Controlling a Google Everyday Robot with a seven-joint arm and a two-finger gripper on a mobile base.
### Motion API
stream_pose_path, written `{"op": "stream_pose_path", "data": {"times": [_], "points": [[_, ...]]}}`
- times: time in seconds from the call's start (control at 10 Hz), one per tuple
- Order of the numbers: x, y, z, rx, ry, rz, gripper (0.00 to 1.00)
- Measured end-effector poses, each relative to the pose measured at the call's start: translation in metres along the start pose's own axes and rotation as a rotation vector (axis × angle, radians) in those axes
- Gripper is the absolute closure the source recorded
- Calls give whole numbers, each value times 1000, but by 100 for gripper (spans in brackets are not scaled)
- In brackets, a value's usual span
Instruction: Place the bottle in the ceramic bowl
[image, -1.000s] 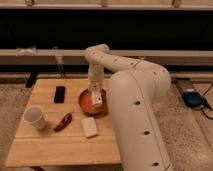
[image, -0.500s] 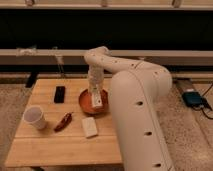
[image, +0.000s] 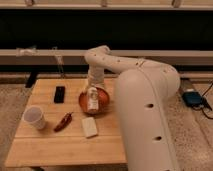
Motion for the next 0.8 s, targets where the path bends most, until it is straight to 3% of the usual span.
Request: {"op": "stream_pose_path", "data": {"times": [0.2, 0.3, 0.8], "points": [[2, -3, -24, 7, -18, -8, 20], [5, -7, -35, -8, -12, -13, 20], [7, -10, -37, -13, -7, -11, 20]]}}
